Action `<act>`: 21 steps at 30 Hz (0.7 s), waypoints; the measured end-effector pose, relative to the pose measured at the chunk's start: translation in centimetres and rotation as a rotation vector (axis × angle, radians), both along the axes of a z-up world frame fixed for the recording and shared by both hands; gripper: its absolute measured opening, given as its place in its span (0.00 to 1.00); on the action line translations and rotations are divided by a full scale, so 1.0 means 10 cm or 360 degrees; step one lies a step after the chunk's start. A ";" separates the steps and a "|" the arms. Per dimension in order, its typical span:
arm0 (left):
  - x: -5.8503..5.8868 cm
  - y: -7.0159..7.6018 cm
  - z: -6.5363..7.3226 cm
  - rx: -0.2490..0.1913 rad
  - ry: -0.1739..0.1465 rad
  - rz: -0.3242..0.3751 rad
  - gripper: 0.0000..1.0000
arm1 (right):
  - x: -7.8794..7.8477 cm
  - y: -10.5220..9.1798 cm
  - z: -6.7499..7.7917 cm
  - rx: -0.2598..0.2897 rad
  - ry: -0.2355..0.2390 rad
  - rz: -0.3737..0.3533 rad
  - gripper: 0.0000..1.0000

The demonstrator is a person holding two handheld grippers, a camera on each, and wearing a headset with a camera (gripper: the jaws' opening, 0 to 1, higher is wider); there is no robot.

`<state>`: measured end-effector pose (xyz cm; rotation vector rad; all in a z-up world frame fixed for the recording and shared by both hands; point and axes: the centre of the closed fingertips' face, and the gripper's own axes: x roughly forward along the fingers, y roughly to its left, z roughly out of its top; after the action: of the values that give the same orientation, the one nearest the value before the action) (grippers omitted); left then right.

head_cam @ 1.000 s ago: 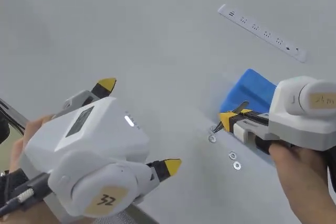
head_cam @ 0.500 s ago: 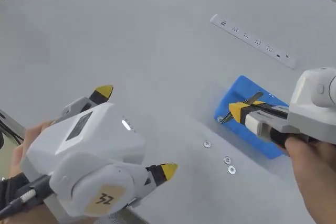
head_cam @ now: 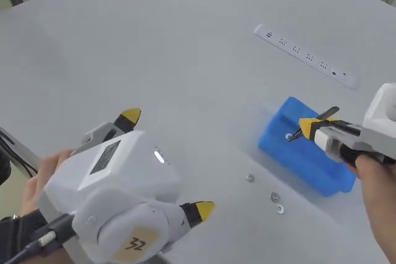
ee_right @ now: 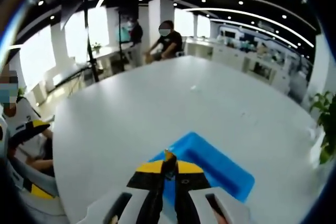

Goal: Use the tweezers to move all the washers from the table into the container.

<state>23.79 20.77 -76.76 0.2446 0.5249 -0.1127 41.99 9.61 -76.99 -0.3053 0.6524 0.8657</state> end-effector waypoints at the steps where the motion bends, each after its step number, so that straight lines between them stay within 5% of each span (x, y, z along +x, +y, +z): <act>1: 0.00 0.00 -0.01 0.0001 0.0004 -0.0003 0.98 | 0.02 0.01 -0.05 -0.0010 0.0011 0.0001 0.02; 15: -0.01 0.00 -0.04 0.0026 0.0035 -0.0008 0.96 | 0.04 -0.04 -0.40 -0.0056 0.0104 -0.0039 0.03; 21: -0.01 0.00 -0.04 0.0032 0.0034 -0.0012 0.96 | 0.02 -0.03 -0.39 -0.0024 0.0137 -0.0064 0.04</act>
<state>23.70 20.77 -77.13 0.2654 0.5470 -0.1172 42.18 9.26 -80.88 -0.2685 0.7430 0.8391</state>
